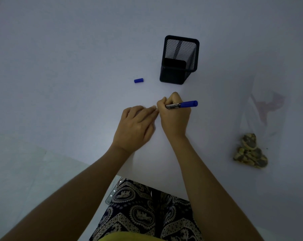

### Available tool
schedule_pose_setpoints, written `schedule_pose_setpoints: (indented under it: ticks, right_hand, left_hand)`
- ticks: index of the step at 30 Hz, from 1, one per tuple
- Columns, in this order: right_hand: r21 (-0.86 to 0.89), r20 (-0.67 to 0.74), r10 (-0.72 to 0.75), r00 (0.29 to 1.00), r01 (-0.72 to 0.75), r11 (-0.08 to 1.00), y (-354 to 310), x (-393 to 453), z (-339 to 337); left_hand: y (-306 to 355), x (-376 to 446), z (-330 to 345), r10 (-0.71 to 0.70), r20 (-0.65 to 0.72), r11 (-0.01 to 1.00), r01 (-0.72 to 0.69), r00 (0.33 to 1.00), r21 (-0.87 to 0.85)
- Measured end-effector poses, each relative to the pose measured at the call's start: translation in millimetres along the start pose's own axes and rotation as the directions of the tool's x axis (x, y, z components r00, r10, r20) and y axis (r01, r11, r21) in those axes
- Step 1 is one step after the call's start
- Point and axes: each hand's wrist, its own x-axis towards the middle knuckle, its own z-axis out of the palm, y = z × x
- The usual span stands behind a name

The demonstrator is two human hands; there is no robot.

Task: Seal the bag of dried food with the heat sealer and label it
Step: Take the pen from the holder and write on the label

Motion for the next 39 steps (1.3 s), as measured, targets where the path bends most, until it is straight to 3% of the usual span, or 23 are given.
schedule_pose_setpoints:
  ticks: [39]
  right_hand:
    - [-0.057, 0.013, 0.003, 1.000, -0.002, 0.998, -2.4, 3.9, 0.1]
  left_hand:
    - [-1.6, -0.2, -0.6, 0.006, -0.018, 1.000, -0.006, 1.000, -0.010]
